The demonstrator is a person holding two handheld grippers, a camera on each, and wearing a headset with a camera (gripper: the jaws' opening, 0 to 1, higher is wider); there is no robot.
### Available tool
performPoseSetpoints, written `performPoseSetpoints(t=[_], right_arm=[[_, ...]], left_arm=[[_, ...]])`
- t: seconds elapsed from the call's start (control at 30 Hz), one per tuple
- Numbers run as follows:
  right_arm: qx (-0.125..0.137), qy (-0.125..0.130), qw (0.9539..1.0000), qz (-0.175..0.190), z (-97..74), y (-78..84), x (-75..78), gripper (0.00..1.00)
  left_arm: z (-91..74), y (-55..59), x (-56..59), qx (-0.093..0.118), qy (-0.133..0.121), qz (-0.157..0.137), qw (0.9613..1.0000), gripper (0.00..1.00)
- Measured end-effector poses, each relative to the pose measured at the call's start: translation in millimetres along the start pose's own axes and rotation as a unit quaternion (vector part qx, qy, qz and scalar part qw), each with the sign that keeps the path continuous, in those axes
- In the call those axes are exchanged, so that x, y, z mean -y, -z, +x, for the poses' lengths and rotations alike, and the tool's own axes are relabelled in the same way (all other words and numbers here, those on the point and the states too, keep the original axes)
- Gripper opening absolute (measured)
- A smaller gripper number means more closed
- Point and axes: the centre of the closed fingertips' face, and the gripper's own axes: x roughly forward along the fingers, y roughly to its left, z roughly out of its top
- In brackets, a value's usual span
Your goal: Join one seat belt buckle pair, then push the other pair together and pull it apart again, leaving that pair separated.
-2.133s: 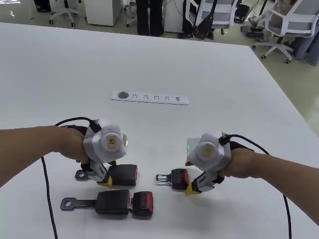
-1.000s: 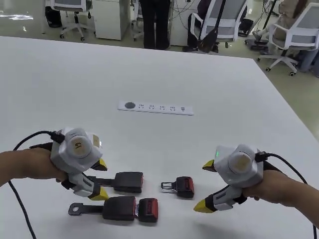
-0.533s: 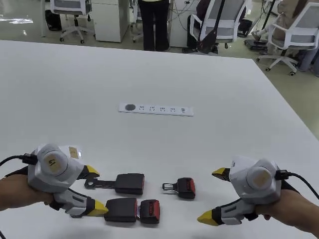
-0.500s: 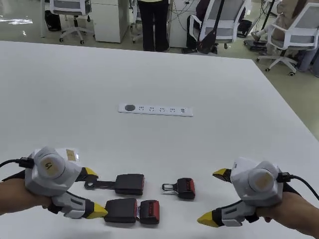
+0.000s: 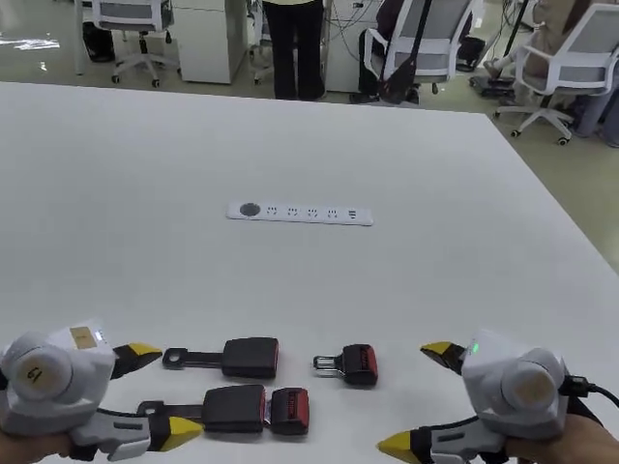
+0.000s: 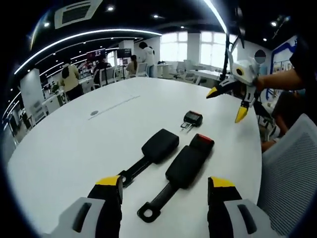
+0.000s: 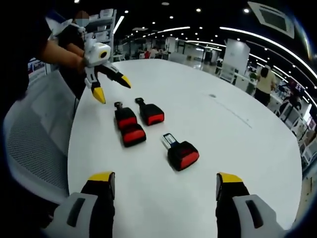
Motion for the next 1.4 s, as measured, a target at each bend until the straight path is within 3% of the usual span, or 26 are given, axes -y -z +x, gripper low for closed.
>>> performPoseSetpoints(t=[0.17, 0.43, 0.6, 0.63, 0.67, 0.73, 1.0, 1.4], right_arm=[[0.020, 0.013, 0.9996, 0.018, -1.7, -1.0, -4.8, 0.87], [0.045, 0.025, 0.9978, 0.042, -12.6, -7.7, -20.0, 0.94], [0.043, 0.035, 0.9975, 0.044, -10.7, 2.9, -22.0, 0.99], [0.046, 0.037, 0.9971, 0.048, -11.1, 2.4, -21.4, 0.99], [0.065, 0.042, 0.9939, 0.078, -12.1, -2.3, -21.2, 0.99], [0.074, 0.046, 0.9931, 0.078, -13.8, -4.3, -20.4, 0.99], [0.076, 0.051, 0.9926, 0.080, -11.4, -4.3, -22.0, 0.99], [0.073, 0.048, 0.9927, 0.083, -14.8, -3.1, -25.4, 0.99]], left_arm=[[-7.1, -1.3, -1.8, 0.026, -0.028, -0.022, 0.9990, 0.78], [-14.3, -0.1, 9.4, 0.049, -0.035, -0.030, 0.9977, 0.93], [-14.4, 3.0, 11.5, 0.056, -0.045, -0.029, 0.9970, 1.00], [-14.8, 4.2, 12.0, 0.056, -0.045, -0.029, 0.9970, 1.00], [-15.4, 5.9, 12.5, 0.057, -0.045, -0.030, 0.9969, 1.00], [-15.9, 7.3, 12.4, 0.059, -0.047, -0.032, 0.9966, 1.00], [-20.1, 3.9, 9.2, 0.075, -0.057, -0.045, 0.9946, 1.00], [-19.0, 5.6, 10.0, 0.074, -0.058, -0.038, 0.9949, 1.00]])
